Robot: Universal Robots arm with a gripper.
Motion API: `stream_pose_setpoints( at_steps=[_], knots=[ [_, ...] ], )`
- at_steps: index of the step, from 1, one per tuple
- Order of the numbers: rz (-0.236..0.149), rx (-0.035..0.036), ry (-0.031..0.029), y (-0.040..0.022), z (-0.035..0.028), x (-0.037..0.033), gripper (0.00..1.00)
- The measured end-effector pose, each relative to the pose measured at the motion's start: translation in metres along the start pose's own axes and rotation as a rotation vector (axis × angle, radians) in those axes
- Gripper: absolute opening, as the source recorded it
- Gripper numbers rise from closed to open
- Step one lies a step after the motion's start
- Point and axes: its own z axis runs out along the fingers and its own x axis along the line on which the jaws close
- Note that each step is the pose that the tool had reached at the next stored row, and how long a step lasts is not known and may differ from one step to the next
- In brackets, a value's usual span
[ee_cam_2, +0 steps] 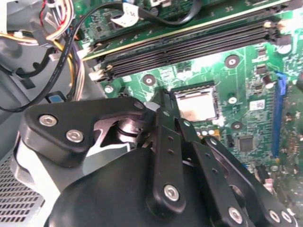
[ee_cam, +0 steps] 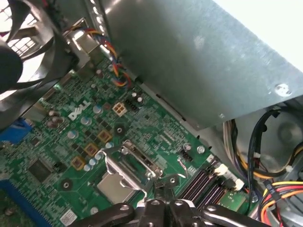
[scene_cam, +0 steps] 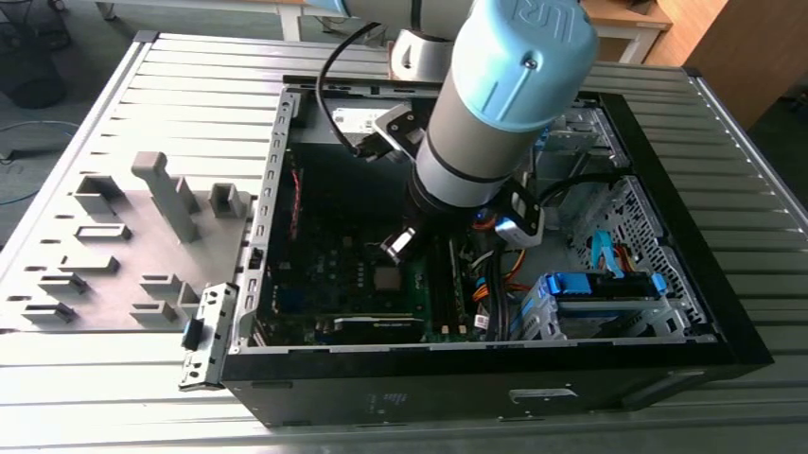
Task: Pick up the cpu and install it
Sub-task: 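Close the cpu cover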
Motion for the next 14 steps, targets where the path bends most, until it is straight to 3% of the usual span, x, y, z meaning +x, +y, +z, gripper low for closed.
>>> stream_pose_setpoints(
  at_steps=[14],
  knots=[
    [-0.014, -0.0008, 0.0030, -0.0111, -0.0024, 0.0086, 0.11]
  ],
)
